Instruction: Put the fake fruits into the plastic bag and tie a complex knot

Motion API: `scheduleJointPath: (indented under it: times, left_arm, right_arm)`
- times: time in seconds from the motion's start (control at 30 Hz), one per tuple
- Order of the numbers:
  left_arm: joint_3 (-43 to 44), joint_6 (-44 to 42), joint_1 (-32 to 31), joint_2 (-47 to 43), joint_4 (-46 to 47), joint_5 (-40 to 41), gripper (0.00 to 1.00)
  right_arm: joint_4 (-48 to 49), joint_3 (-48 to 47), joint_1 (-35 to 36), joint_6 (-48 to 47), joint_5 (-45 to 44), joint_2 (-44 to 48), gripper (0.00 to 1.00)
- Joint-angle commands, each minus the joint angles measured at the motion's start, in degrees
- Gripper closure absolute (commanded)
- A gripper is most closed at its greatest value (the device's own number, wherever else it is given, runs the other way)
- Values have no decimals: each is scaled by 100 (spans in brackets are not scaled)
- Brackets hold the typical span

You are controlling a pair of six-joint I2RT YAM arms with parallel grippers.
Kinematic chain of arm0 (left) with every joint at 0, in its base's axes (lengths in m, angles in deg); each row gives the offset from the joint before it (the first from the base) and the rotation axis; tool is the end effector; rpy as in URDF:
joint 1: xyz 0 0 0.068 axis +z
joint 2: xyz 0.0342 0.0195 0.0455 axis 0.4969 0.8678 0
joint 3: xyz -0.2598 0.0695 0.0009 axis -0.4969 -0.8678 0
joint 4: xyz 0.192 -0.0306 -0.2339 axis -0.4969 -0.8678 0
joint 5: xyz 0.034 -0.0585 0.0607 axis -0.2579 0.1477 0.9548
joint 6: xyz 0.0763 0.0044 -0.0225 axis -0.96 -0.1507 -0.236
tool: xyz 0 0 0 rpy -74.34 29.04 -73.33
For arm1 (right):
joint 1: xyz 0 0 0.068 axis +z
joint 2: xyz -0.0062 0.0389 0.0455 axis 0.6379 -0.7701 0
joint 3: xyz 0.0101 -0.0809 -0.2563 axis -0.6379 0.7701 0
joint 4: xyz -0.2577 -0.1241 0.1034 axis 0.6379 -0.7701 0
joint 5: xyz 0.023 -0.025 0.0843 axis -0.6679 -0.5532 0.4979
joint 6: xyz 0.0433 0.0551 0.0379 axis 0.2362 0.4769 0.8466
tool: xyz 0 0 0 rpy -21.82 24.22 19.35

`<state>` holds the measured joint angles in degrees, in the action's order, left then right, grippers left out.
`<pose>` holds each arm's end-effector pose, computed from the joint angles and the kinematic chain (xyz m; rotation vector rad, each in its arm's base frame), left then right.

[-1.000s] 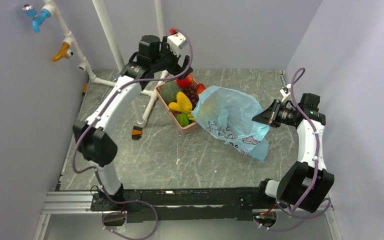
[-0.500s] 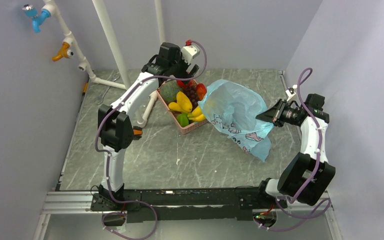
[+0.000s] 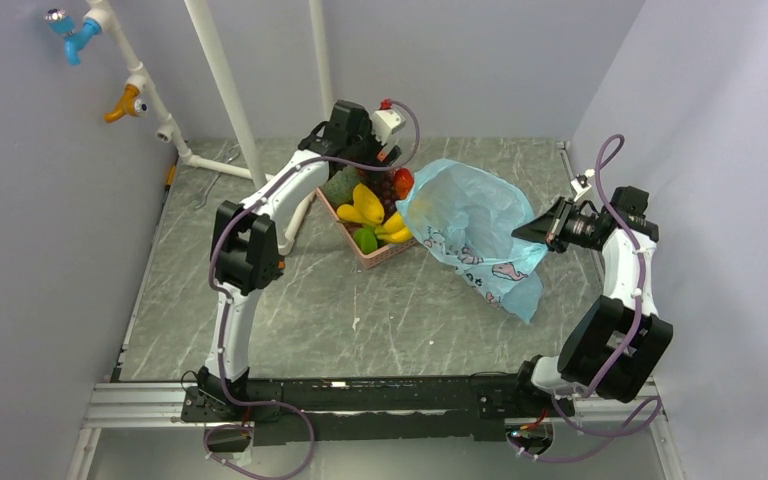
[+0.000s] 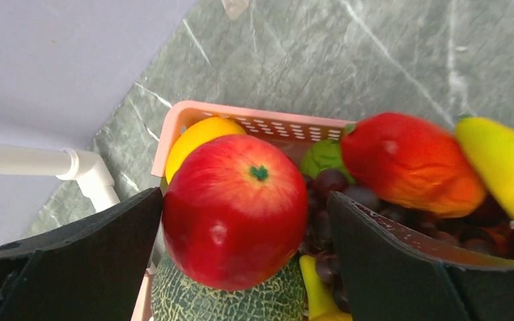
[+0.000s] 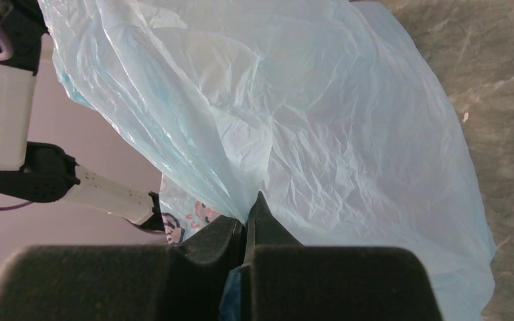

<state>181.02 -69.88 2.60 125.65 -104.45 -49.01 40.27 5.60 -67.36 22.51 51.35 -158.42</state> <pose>0.5168 -0.2809 0.2666 0.9688 1.8925 -0.2832 0.3014 -0.0888 0.2516 0.2842 2.2018 1.2311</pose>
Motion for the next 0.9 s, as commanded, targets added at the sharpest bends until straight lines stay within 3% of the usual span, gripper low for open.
scheduleJointPath:
  times: [0.0,0.1,0.27,0.37,0.63,0.87]
  left_arm:
    - [106,-192,-6,221,165,225,1]
    - [92,-207,17,273,209,208,4]
    - [-57,-155,31,135,381,45,28]
    - [-229,-138,31,-104,533,-12,37]
    - [-572,186,33,-1318,809,-604,39]
    - [-462,-199,-256,-2214,363,-2943,36]
  right_arm:
    - [-30,-285,-33,-68,228,-41,100]
    - [-86,-333,-37,-114,205,-71,100]
    - [-108,-359,-42,-195,119,-126,100]
    - [-87,-324,-50,-212,117,-158,100]
    - [314,-119,-31,42,206,-284,100]
    - [762,31,-29,412,70,-336,100]
